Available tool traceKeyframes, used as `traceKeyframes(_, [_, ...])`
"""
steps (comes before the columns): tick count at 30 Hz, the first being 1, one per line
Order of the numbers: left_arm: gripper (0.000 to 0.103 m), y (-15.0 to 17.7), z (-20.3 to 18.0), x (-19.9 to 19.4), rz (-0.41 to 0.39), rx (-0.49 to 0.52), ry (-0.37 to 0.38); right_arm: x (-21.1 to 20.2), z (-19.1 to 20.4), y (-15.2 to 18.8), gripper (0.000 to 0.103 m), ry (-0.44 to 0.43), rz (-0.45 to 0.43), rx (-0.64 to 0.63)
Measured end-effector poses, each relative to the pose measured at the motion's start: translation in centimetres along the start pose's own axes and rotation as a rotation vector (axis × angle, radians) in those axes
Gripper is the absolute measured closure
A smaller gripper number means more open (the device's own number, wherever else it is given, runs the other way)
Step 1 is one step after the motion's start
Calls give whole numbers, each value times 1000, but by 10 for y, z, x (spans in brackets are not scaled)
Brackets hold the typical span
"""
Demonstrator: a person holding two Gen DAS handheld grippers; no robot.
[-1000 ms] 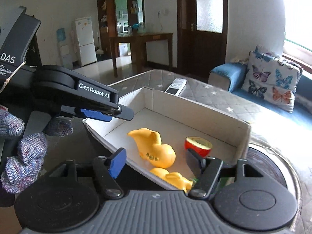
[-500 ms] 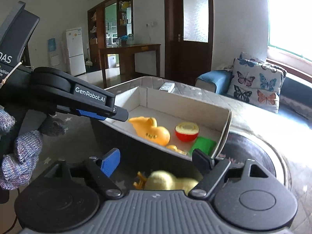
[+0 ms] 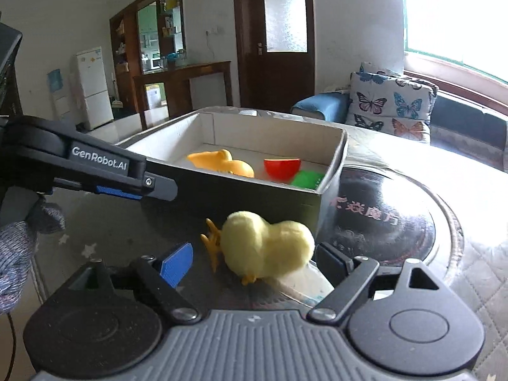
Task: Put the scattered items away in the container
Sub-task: 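Move the left gripper out of the box to the yellow plush chick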
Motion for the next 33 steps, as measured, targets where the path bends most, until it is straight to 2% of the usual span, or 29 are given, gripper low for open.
traceKeyframes(10, [61, 17, -9, 3, 49, -9, 69, 4, -14, 2, 15, -38, 30, 21])
traceKeyframes(22, [61, 17, -16, 18, 94, -54, 101, 9, -32, -4, 16, -64, 24, 37])
traceKeyframes(33, [64, 13, -9, 37, 176, -160, 162, 24, -41, -5, 25, -94, 44, 69])
Point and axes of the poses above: each gripper's, at about its wrist camera, not at the fingertips, and x roughly the way its jaws point, z to its left, y to its underside, the point moved 3 cm from there along x, roughly the way its jaws point, and after that the axes turned 14 degrees about -y, right-handed, at the moved point
